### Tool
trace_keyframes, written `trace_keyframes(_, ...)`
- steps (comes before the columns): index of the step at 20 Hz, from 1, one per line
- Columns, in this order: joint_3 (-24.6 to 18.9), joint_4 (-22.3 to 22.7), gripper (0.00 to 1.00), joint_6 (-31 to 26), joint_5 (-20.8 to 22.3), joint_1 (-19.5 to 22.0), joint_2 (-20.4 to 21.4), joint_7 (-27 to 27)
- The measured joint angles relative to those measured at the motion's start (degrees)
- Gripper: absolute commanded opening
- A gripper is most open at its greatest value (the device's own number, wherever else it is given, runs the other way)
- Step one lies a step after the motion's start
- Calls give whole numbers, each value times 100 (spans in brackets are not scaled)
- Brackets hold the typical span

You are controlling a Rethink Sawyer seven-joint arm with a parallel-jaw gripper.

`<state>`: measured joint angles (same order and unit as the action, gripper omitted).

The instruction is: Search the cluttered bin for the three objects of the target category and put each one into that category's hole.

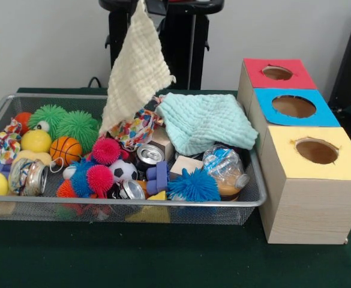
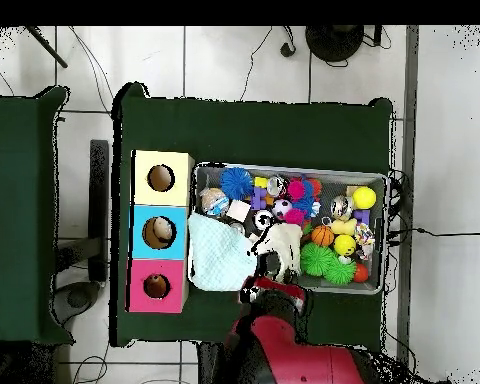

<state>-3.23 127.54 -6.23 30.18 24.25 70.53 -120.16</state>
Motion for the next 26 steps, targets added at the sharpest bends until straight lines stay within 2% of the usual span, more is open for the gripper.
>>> trace_keyframes(5,24,634,0,-1,0,108,452,0)
trace_keyframes(10,51,982,0,0,-1,-172,669,0)
trace_keyframes(21,246,1034,0,0,-27,-1202,678,0)
trace_keyframes(26,322,998,0,1,-24,-1271,613,0)
